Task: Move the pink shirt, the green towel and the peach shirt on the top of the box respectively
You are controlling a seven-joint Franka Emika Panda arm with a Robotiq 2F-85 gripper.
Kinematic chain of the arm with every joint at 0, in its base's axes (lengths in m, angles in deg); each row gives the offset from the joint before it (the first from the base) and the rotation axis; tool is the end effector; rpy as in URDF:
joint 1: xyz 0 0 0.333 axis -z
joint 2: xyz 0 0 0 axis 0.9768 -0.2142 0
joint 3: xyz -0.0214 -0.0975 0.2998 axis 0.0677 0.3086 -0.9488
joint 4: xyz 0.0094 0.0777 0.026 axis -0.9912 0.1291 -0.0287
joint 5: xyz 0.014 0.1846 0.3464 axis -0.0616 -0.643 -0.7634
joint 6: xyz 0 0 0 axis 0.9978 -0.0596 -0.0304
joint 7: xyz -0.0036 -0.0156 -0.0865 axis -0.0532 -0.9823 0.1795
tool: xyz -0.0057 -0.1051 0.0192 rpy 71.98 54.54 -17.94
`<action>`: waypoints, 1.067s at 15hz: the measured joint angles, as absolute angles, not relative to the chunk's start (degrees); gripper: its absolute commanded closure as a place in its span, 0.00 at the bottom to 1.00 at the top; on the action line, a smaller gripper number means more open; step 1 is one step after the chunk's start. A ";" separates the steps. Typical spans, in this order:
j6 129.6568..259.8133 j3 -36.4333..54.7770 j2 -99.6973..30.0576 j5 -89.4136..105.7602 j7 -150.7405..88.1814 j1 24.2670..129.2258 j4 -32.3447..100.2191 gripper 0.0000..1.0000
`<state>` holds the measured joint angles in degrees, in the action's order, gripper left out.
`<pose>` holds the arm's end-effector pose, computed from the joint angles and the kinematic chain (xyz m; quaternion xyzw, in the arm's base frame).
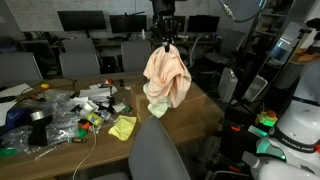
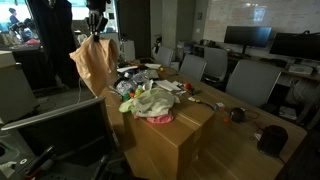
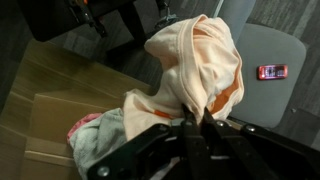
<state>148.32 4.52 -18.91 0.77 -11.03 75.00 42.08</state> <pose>0.5383 0.0399 0.5316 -0.9748 0.1885 0.1187 0.0104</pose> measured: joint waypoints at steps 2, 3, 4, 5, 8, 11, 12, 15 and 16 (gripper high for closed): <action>148.30 6.15 -18.89 -1.85 -11.58 77.03 40.75 0.98; 148.30 6.95 -18.90 -3.13 -11.62 77.99 40.23 0.98; 148.31 7.66 -18.91 -4.27 -11.61 78.86 39.82 0.98; 148.35 8.39 -18.97 -5.56 -11.55 79.73 39.40 0.98; 148.36 10.15 -19.66 -8.64 -11.33 81.79 38.00 0.98; 148.31 11.01 -21.60 -9.82 -10.54 83.01 35.71 0.98; 148.31 11.16 -22.55 -9.85 -10.01 83.18 34.65 0.98; 149.99 11.52 -25.50 -9.83 -7.27 83.32 31.24 0.98; 151.61 11.66 -26.26 -9.72 -6.18 83.34 30.29 0.98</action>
